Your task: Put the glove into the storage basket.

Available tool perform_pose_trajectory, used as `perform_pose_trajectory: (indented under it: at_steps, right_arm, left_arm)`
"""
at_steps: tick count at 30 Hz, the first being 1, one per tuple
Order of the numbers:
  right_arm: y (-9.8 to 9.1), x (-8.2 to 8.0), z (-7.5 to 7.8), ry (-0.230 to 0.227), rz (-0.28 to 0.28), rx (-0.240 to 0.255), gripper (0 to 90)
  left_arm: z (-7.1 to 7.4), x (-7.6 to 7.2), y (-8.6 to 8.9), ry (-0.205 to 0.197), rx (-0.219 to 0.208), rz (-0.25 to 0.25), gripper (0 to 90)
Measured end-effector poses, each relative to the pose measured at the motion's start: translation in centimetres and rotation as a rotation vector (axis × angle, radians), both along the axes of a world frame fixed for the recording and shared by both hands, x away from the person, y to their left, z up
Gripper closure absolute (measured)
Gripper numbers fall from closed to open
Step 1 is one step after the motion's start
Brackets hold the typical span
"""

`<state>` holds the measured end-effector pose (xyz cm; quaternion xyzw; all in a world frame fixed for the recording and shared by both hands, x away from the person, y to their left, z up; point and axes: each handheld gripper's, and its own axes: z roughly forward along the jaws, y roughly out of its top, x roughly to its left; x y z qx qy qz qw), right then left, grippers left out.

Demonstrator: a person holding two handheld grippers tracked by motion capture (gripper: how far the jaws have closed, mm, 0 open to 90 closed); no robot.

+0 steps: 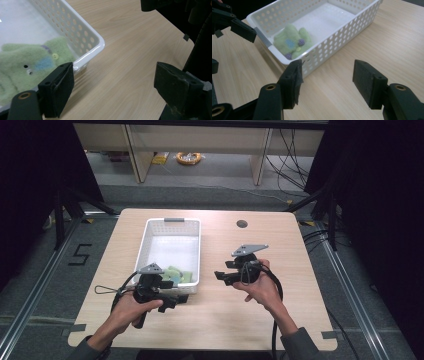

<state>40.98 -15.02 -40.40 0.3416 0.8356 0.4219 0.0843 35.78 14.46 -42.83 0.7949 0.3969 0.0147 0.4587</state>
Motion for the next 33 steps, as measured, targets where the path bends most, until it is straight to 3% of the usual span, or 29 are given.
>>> perform_pose_trajectory:
  at_steps: [8,10,12,14,15,16,18,19,22,24,25,30,31,32,33]
  right_arm:
    - [-1.7,-1.1,-1.0,-0.016,-0.041,0.001,41.3]
    - [-1.9,-1.5,-1.5,-0.003,-0.033,0.016,40.9]
    - [-2.3,-1.7,-1.7,-0.019,-0.021,-0.002,40.0]
    - [-2.5,-1.9,-1.7,-0.011,-0.041,0.01,39.3]
    - [-2.7,-1.7,-1.9,-0.028,-0.016,0.008,39.2]
    - [-2.8,-2.0,-1.9,-0.011,-0.05,0.007,39.1]
    - [-3.0,-2.1,-2.1,-0.017,-0.056,0.02,39.1]
    - [-3.1,-2.4,-2.2,0.01,-0.058,0.021,39.1]
    - [-3.5,-2.4,-2.6,-0.007,-0.041,0.025,39.1]
    - [-3.7,-2.8,-2.9,0.006,-0.06,0.037,39.0]
    - [-4.0,-2.7,-2.9,0.003,-0.046,0.023,39.0]
    - [-4.3,-2.8,-3.8,0.006,-0.037,0.047,38.2]
    - [-4.4,-3.0,-3.8,0.018,-0.052,0.032,37.8]
    - [-4.4,-2.9,-4.1,0.019,-0.033,0.043,37.4]
    - [-4.6,-3.1,-4.2,0.01,-0.043,0.029,37.2]
  left_arm:
    - [-1.2,-0.7,-1.0,-0.016,0.018,-0.012,16.3]
    - [-1.4,-0.8,-1.1,-0.007,0.02,-0.02,16.3]
    - [-1.7,-1.0,-1.4,-0.012,0.028,-0.023,16.3]
    - [-1.9,-1.1,-1.4,-0.019,0.03,-0.028,16.3]
    - [-2.1,-1.1,-1.4,-0.023,0.029,-0.028,16.3]
    - [-2.2,-1.2,-1.5,-0.021,0.038,-0.025,16.3]
    - [-2.6,-1.3,-1.6,-0.023,0.037,-0.027,16.3]
    - [-2.8,-1.3,-1.6,-0.023,0.04,-0.033,16.3]
    - [-3.3,-1.6,-1.6,-0.025,0.053,-0.029,16.3]
    - [-3.4,-1.7,-1.7,-0.027,0.051,-0.024,16.3]
    - [-3.7,-1.8,-1.7,-0.029,0.058,-0.026,16.3]
    - [-4.3,-2.4,-1.8,-0.041,0.078,-0.035,16.3]
    - [-4.4,-2.4,-1.6,-0.049,0.104,-0.055,16.3]
    - [-4.6,-2.7,-1.8,-0.035,0.091,-0.026,16.3]
    - [-4.7,-2.6,-1.7,-0.048,0.104,-0.038,16.3]
